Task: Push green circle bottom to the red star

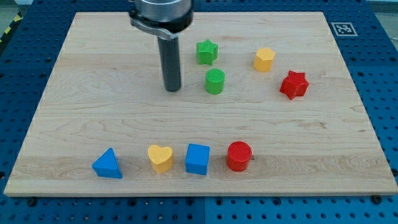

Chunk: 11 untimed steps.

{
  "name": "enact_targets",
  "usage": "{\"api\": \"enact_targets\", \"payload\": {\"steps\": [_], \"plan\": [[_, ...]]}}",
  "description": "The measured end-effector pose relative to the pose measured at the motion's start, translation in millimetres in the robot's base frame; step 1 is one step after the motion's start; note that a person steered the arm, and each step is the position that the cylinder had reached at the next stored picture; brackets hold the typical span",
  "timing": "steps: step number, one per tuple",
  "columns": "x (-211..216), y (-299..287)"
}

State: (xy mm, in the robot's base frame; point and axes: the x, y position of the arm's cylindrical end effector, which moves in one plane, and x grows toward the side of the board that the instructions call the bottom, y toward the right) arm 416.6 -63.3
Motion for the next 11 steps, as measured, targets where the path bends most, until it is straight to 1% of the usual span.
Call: {"api": "enact_targets", "payload": {"steps": [1,3,5,7,8,11], "plan": [[-27,14],[-27,50],[3,89],[9,134],[20,154],[95,211]]}}
